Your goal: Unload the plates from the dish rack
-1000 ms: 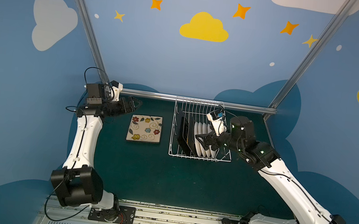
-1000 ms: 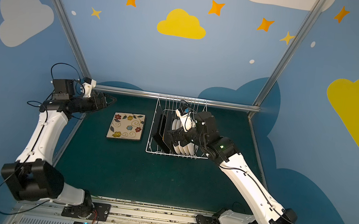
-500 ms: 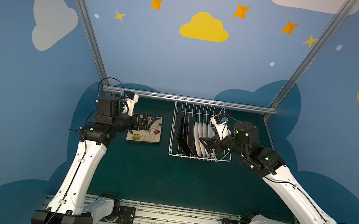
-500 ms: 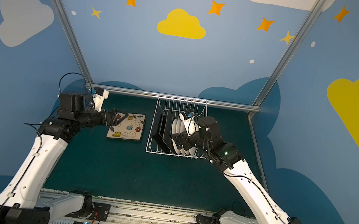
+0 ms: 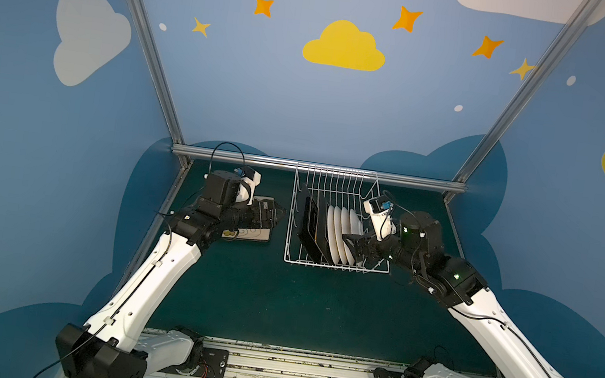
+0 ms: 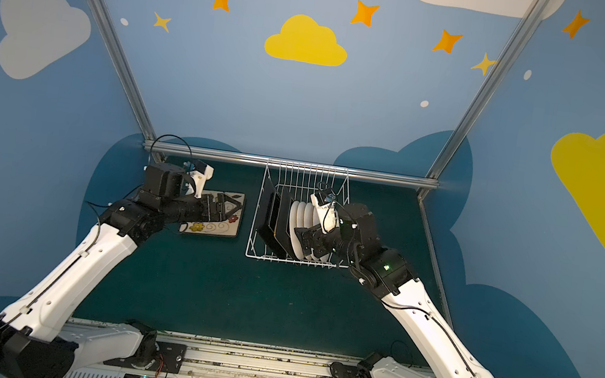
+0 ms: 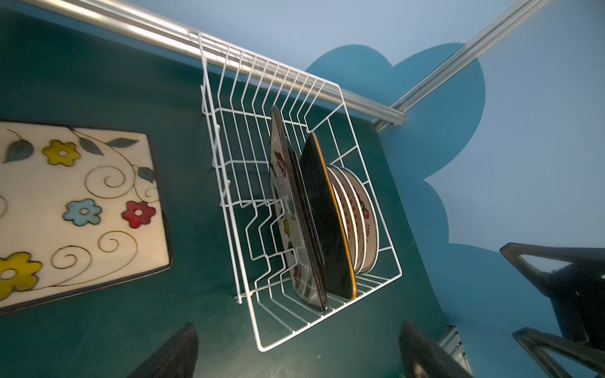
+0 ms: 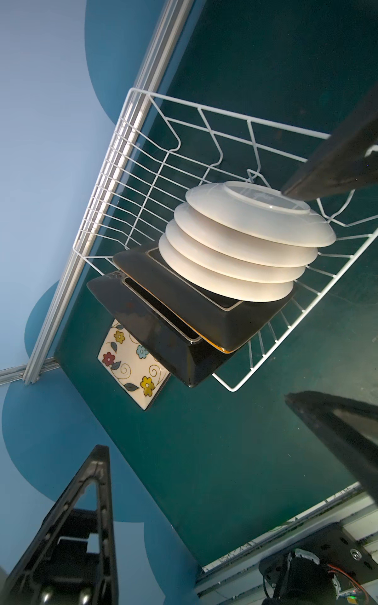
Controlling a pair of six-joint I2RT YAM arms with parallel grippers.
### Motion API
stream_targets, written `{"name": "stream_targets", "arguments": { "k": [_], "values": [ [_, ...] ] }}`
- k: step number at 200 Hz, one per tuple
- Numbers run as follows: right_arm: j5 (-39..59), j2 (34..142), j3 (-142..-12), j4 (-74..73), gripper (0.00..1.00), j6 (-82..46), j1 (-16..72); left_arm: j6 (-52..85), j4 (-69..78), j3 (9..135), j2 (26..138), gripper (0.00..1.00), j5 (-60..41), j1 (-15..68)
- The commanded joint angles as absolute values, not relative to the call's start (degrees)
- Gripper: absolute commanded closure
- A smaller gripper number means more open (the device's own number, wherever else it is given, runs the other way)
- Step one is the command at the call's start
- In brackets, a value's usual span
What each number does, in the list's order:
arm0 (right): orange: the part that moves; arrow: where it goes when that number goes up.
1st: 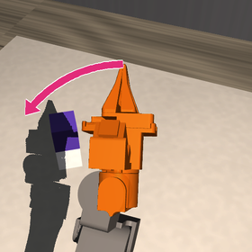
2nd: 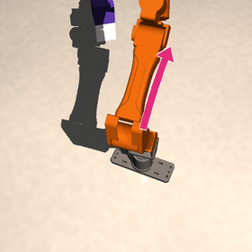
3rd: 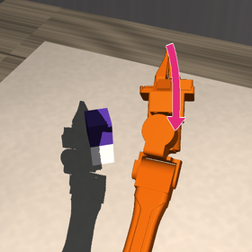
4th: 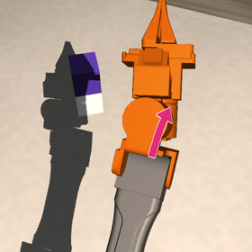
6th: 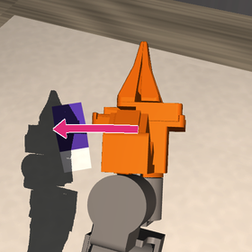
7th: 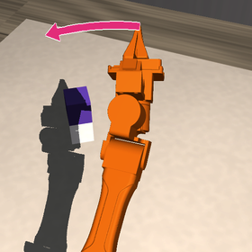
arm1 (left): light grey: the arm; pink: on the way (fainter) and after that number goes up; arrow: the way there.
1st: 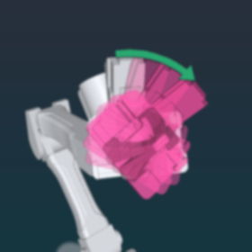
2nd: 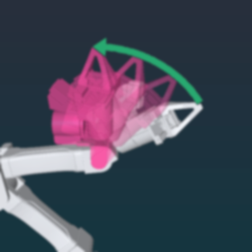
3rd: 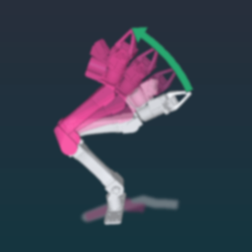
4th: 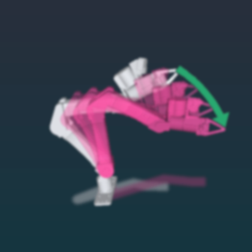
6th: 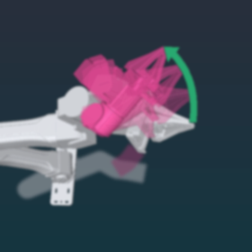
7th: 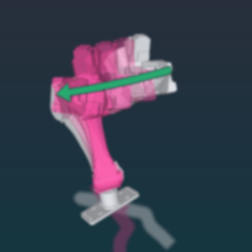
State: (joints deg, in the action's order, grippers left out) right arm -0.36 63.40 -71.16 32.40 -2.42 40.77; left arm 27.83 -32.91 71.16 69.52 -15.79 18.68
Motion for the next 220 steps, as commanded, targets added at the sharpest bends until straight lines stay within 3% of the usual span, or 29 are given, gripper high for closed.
{"name": "stream_targets", "arguments": {
  "k": [1,118,220],
  "values": [
    [-0.3,63.7,-72.1,34.9,0.09,-4.0,41.0,30.3,-32.2,72.9,71.8,0.07,-13.8,21.4],
    [-0.5,62.2,-66.7,29.4,0.09,-6.8,40.4,31.7,-31.9,80.0,86.7,0.31,-8.2,27.7],
    [1.3,63.1,-67.5,28.5,0.09,-5.6,39.9,31.7,-30.1,83.3,94.4,0.42,-8.1,28.6]
  ]
}}
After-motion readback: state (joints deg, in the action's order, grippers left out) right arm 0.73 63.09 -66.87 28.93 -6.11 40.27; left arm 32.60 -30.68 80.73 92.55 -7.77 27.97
